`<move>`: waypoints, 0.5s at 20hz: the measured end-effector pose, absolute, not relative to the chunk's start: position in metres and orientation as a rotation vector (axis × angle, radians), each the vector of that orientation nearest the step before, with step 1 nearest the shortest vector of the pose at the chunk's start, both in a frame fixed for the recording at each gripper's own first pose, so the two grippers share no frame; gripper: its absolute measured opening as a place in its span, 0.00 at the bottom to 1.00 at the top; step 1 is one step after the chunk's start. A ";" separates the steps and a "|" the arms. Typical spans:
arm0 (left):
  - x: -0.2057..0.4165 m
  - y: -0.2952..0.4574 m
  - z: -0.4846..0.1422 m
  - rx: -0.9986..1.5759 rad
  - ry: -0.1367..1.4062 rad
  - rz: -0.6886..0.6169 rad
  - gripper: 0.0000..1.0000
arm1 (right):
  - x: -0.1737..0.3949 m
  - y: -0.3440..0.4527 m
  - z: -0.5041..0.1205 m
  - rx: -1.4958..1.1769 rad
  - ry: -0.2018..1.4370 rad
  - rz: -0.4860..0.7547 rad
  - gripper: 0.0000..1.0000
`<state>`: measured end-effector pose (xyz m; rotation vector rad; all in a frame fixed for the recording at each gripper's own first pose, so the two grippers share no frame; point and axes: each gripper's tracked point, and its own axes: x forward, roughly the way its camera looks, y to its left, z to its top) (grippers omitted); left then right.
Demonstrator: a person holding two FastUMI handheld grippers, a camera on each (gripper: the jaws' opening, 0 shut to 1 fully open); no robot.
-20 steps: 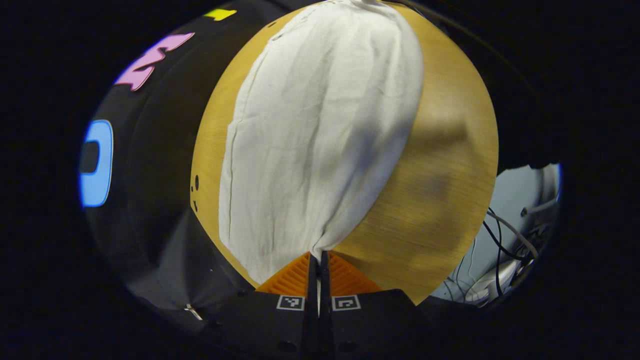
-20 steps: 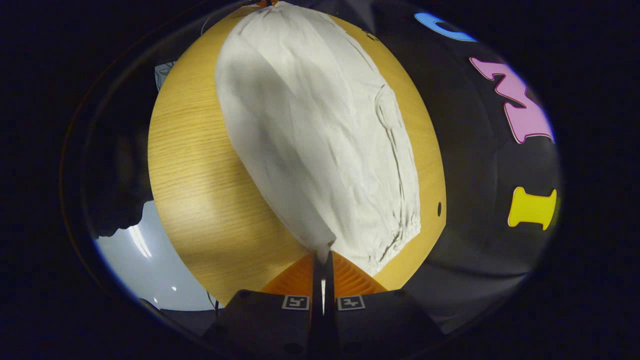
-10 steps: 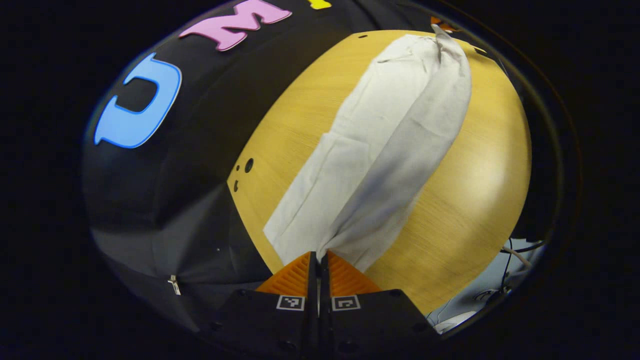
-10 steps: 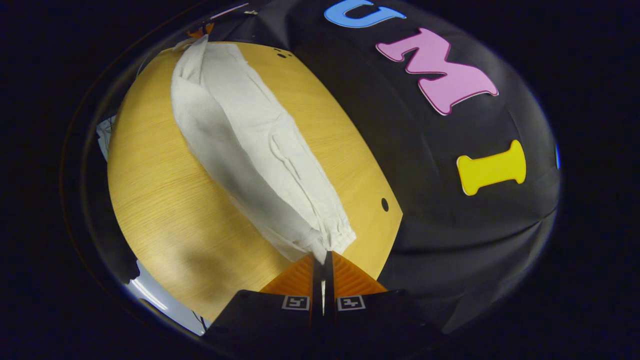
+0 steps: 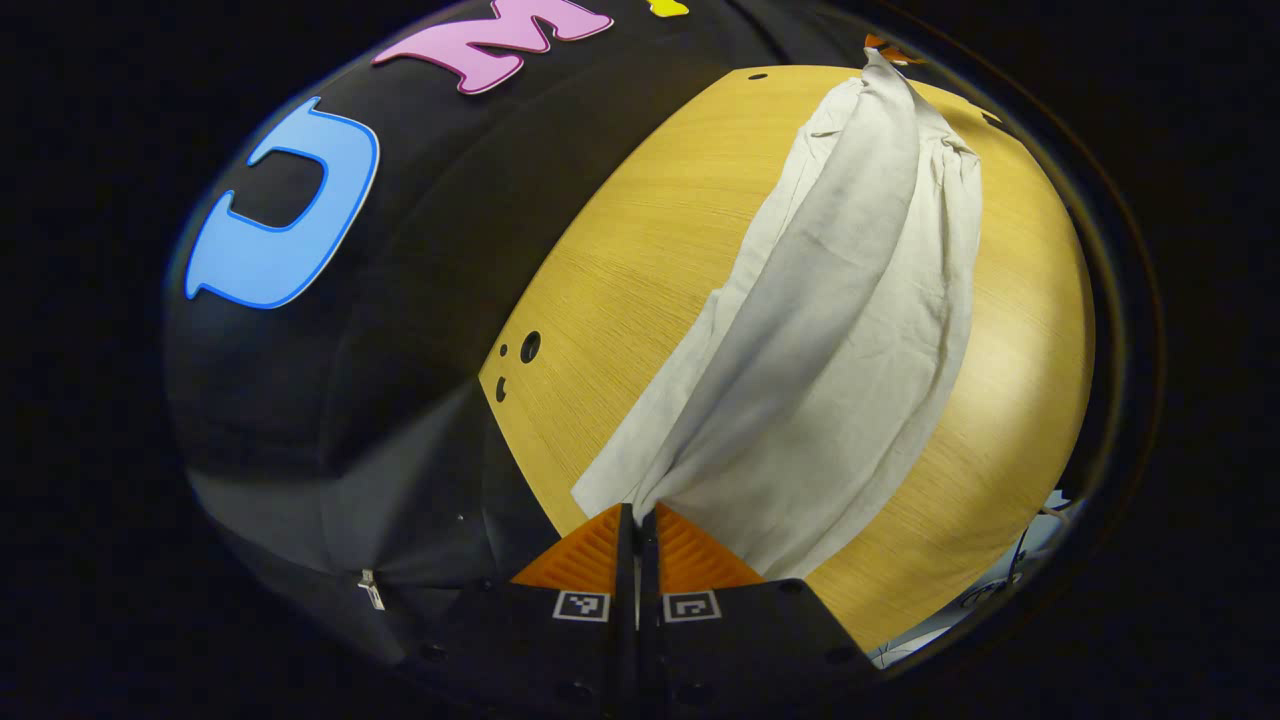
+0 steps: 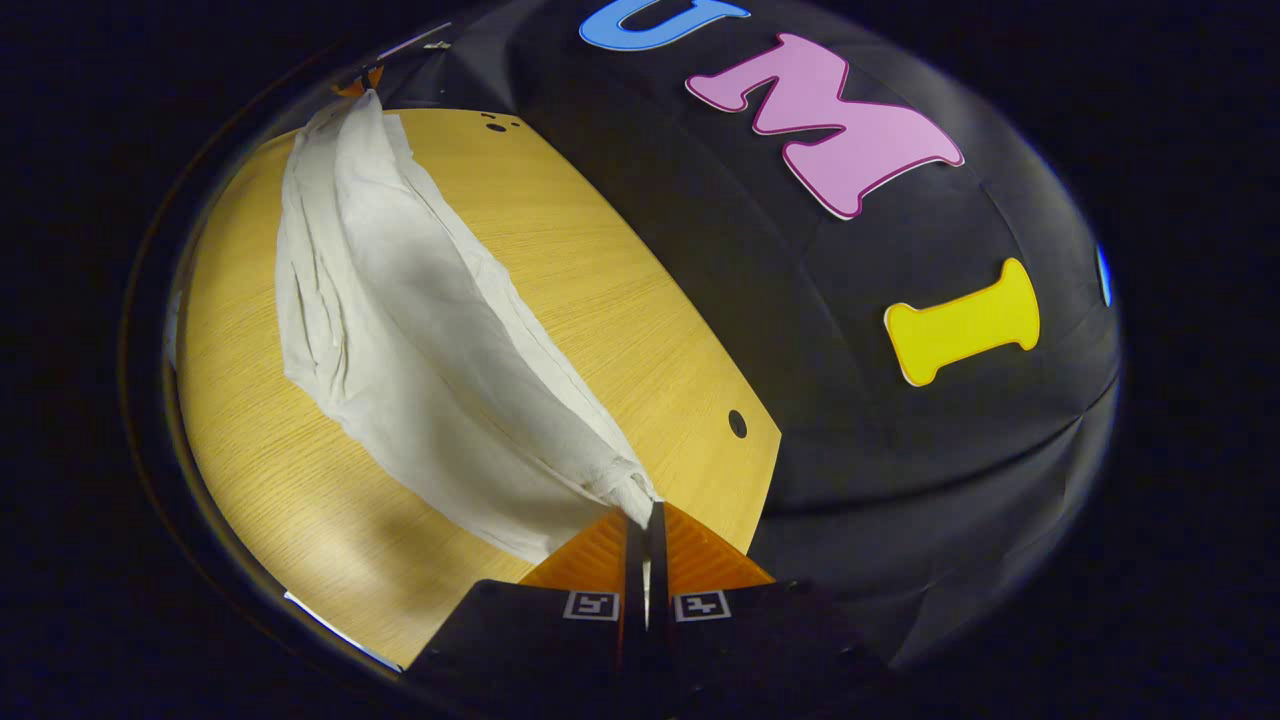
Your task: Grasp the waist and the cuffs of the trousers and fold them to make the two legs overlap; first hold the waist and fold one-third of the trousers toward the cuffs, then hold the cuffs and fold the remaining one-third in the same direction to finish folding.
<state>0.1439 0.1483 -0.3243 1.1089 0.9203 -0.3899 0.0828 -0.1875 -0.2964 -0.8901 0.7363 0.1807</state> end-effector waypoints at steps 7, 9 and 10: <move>0.168 0.154 -0.368 1.103 1.017 -0.402 0.05 | 0.116 -0.189 -0.340 -0.886 0.825 0.207 0.05; 0.173 0.155 -0.380 1.105 1.048 -0.408 0.05 | 0.125 -0.190 -0.352 -0.874 0.852 0.209 0.05; 0.174 0.156 -0.385 1.105 1.067 -0.412 0.05 | 0.127 -0.193 -0.358 -0.868 0.866 0.210 0.05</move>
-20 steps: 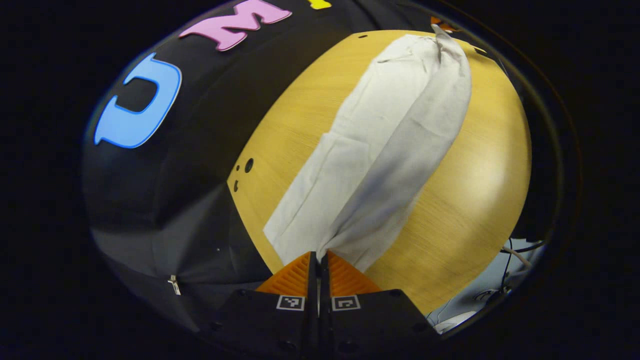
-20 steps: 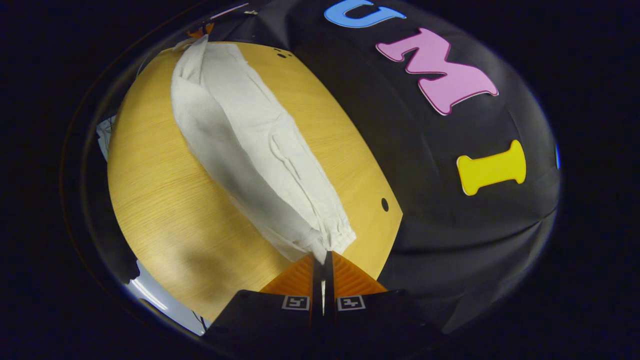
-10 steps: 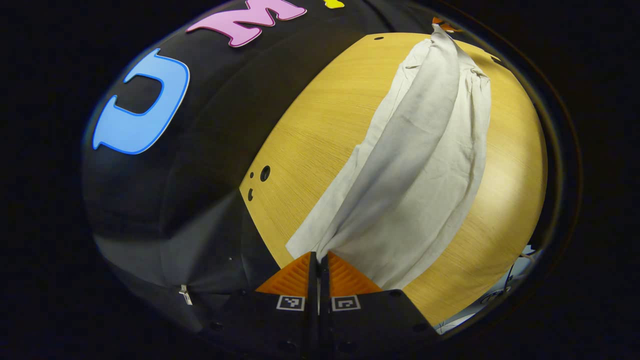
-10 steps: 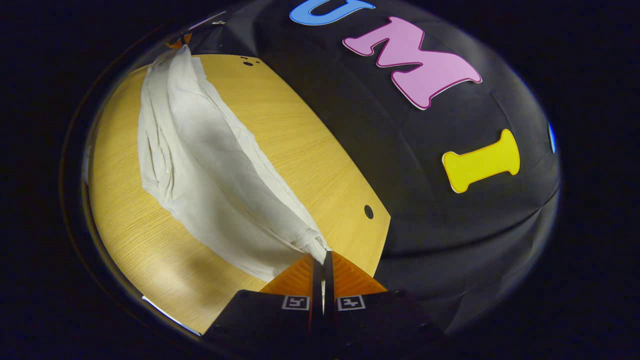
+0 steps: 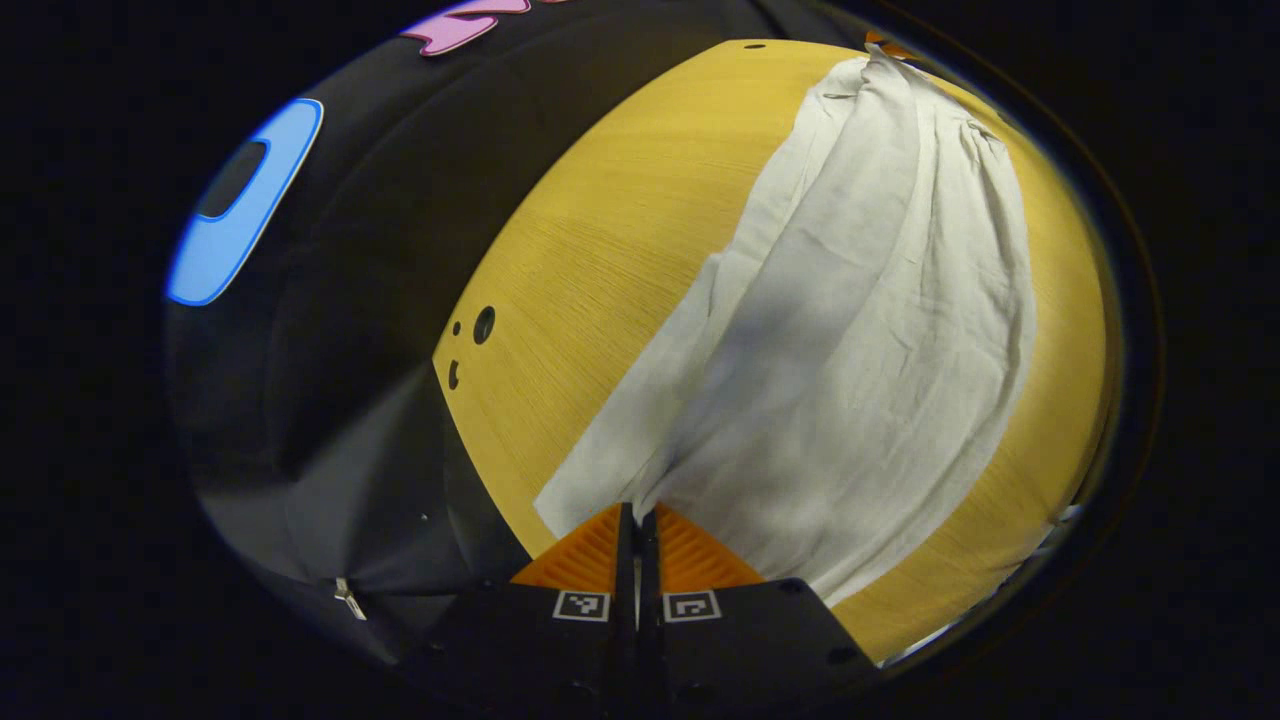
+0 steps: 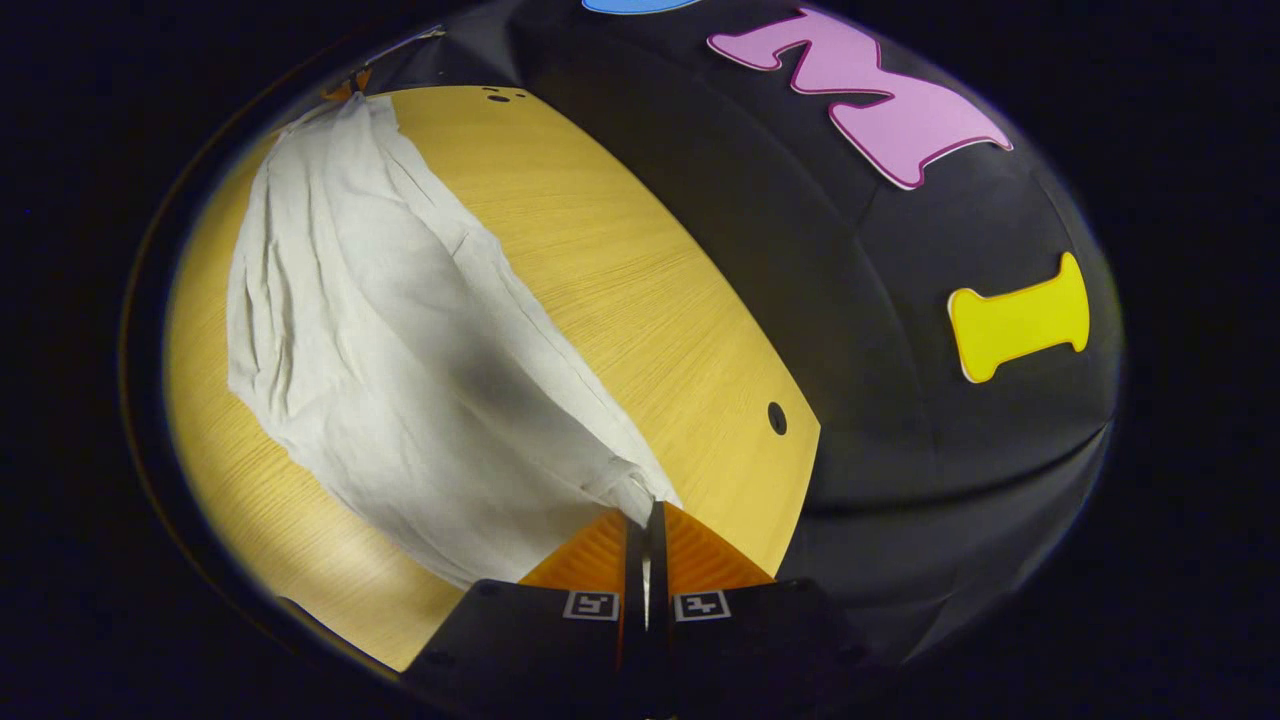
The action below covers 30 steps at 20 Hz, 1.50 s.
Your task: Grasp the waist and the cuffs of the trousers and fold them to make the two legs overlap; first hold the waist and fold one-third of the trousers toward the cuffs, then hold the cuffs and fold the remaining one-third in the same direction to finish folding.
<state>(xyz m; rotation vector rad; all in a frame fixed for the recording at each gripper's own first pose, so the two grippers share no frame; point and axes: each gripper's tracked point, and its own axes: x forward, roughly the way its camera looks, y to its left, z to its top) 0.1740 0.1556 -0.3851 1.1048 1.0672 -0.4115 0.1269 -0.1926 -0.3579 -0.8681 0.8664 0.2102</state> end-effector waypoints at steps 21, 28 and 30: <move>0.192 0.168 -0.425 1.293 1.129 -0.415 0.24 | 0.144 -0.215 -0.419 -0.838 1.019 0.206 0.41; 0.199 0.176 -0.402 1.376 1.093 -0.391 0.98 | 0.129 -0.215 -0.395 -0.829 0.984 0.201 0.72; 0.189 0.174 -0.395 1.367 1.095 -0.407 0.98 | 0.118 -0.211 -0.387 -0.797 0.978 0.211 0.69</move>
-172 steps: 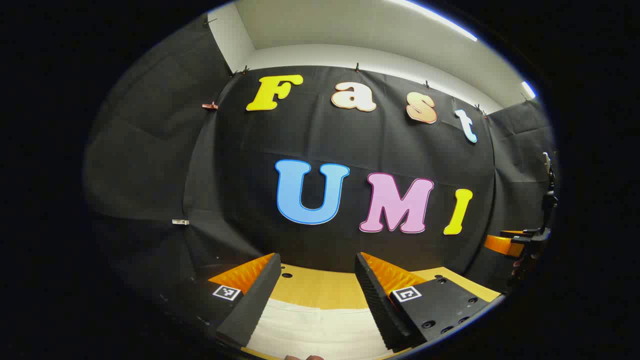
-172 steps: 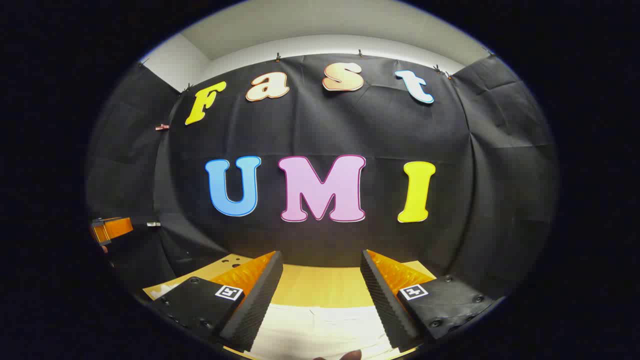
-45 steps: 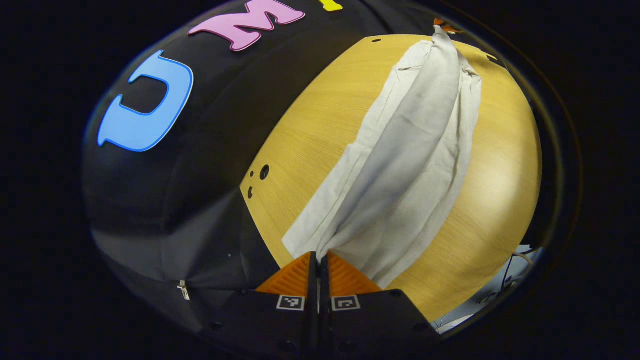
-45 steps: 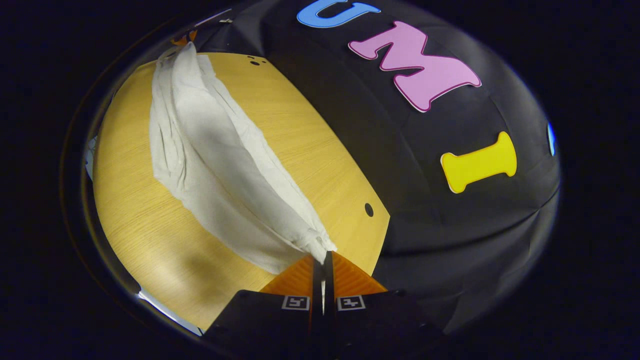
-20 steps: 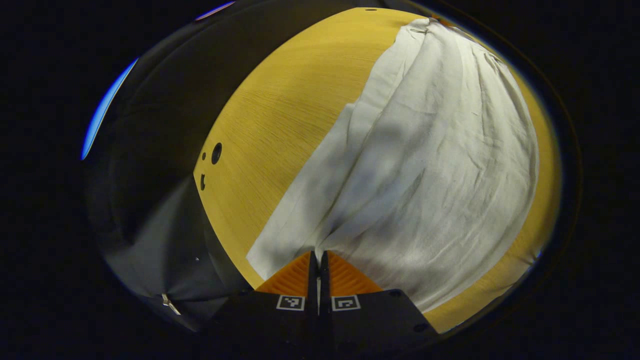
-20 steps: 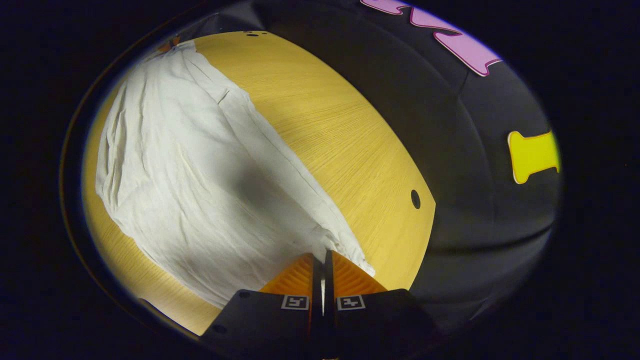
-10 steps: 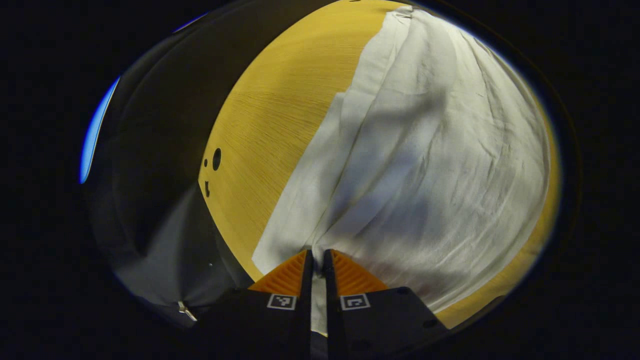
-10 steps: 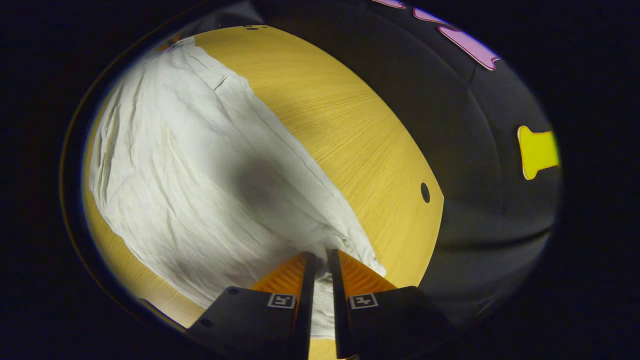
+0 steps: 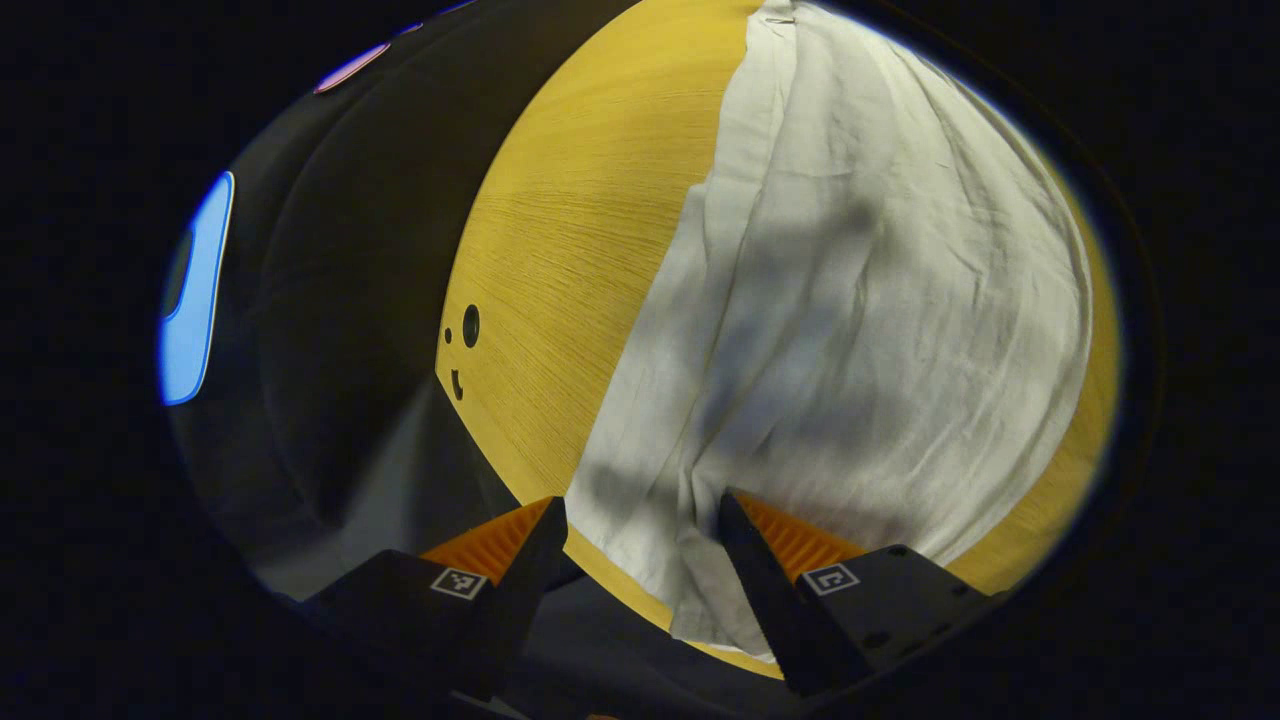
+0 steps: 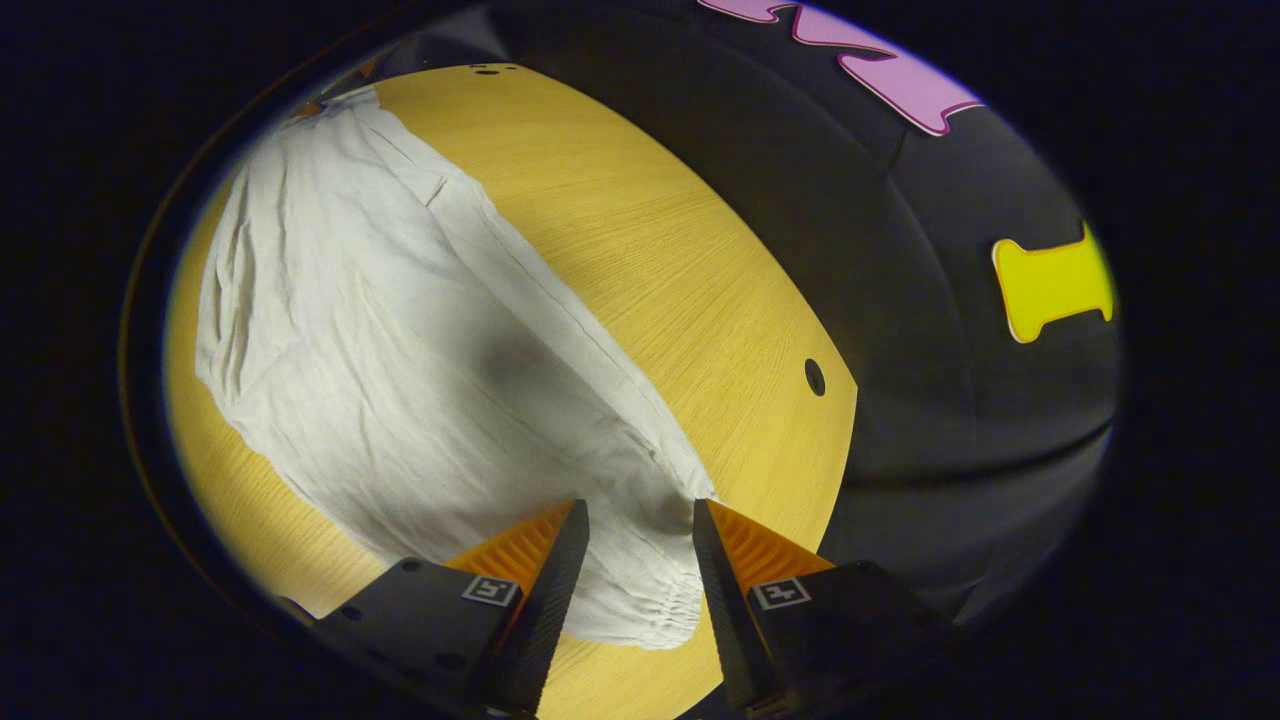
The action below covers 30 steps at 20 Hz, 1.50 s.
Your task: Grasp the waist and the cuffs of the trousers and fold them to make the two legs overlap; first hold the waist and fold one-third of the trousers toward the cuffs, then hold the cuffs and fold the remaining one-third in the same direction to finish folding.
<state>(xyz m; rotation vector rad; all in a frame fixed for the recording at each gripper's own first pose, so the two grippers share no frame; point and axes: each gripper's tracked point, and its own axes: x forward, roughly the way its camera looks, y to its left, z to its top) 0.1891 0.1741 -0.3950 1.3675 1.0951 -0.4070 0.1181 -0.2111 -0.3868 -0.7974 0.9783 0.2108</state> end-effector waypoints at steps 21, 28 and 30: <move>0.115 0.124 -0.291 0.407 0.768 -0.093 0.97 | 0.046 -0.160 -0.293 0.028 0.681 -0.126 0.69; 0.103 0.096 -0.298 -0.001 0.726 -0.001 0.98 | 0.017 -0.180 -0.323 0.406 0.723 -0.314 0.76; 0.099 0.094 -0.298 -0.092 0.720 0.031 0.98 | 0.011 -0.193 -0.331 0.454 0.737 -0.373 0.76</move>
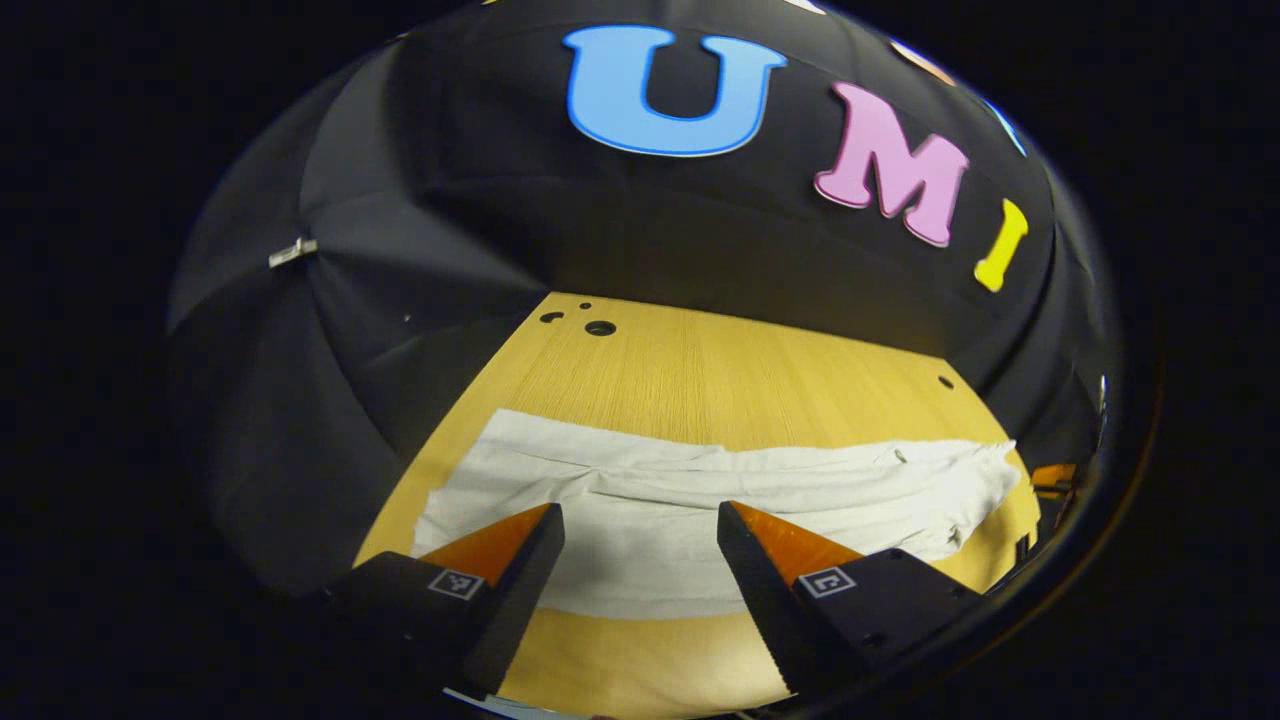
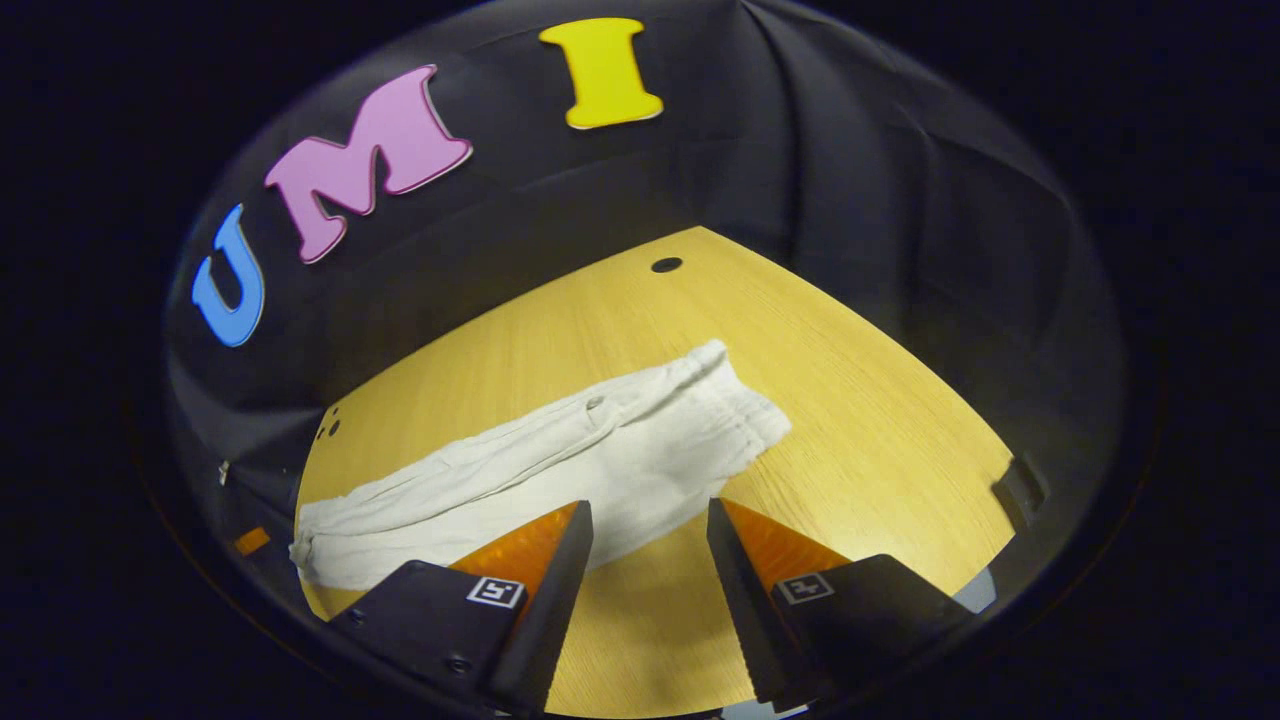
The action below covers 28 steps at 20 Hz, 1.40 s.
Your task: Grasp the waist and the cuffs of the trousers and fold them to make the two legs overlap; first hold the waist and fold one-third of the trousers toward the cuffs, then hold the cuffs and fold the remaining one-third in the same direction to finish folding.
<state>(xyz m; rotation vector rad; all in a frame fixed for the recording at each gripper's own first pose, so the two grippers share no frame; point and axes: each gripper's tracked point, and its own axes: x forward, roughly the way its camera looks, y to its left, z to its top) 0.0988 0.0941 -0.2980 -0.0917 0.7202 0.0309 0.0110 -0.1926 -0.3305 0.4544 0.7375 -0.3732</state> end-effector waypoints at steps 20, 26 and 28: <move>0.044 0.091 -0.324 -0.168 0.818 0.231 0.96 | 0.070 -0.270 -0.405 0.852 0.686 -0.622 0.81; 0.034 0.078 -0.329 -0.193 0.830 0.263 0.96 | 0.067 -0.264 -0.417 0.926 0.683 -0.546 0.16; 0.034 0.078 -0.336 -0.205 0.843 0.261 0.96 | 0.063 -0.265 -0.409 0.930 0.656 -0.534 0.10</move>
